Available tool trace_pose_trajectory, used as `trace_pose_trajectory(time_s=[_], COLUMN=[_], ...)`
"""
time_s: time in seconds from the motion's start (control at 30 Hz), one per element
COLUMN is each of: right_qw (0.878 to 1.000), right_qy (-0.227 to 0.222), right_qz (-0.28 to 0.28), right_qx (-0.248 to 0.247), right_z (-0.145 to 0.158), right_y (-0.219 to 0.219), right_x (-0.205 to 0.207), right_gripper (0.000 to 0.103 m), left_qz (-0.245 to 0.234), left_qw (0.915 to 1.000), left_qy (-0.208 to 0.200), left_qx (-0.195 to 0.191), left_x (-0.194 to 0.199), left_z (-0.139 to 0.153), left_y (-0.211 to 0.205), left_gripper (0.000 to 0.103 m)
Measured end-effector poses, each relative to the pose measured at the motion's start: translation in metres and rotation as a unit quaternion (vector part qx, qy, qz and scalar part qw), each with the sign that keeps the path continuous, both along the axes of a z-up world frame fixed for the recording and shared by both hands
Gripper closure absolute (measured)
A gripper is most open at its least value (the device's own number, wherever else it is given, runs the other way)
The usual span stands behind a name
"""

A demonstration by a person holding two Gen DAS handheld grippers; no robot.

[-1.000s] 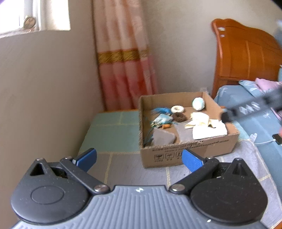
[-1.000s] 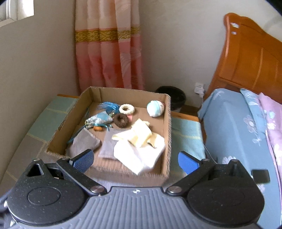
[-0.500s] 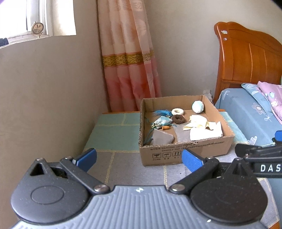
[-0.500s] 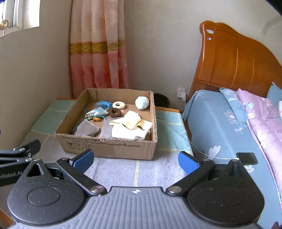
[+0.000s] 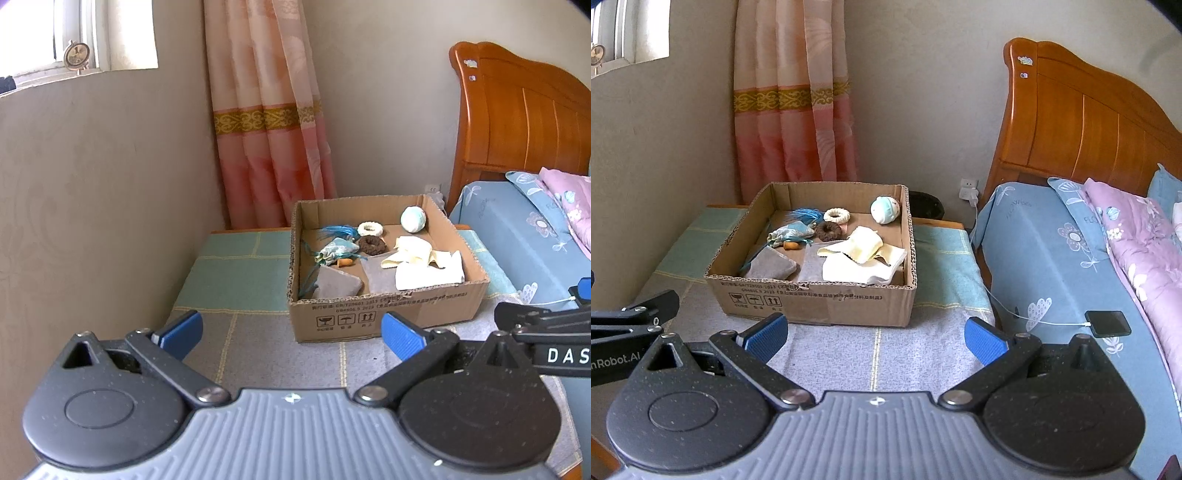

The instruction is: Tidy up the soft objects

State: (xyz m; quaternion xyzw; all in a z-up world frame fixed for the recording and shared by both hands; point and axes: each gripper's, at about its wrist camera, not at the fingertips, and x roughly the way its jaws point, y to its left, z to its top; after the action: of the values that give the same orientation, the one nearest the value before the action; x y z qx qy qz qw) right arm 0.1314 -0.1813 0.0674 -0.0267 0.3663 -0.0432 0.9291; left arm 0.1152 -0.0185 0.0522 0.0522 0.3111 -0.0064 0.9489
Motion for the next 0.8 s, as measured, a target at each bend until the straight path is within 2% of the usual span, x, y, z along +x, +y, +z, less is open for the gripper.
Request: trace_pose_trajectory(time_s=[0.8], right_qw=[1.000], right_qy=[-0.005], right_qz=[-0.003], right_qx=[0.000], right_z=[0.0021], right_y=[-0.0007], right_x=[-0.0031], right_gripper=[0.000], left_qz=[0.002], left_qw=[1.0000], left_qy=[-0.005], left_qx=[0.002], left_x=[-0.0006], left_z=[0.0025], left_y=[0.0005], left_gripper=[0.001])
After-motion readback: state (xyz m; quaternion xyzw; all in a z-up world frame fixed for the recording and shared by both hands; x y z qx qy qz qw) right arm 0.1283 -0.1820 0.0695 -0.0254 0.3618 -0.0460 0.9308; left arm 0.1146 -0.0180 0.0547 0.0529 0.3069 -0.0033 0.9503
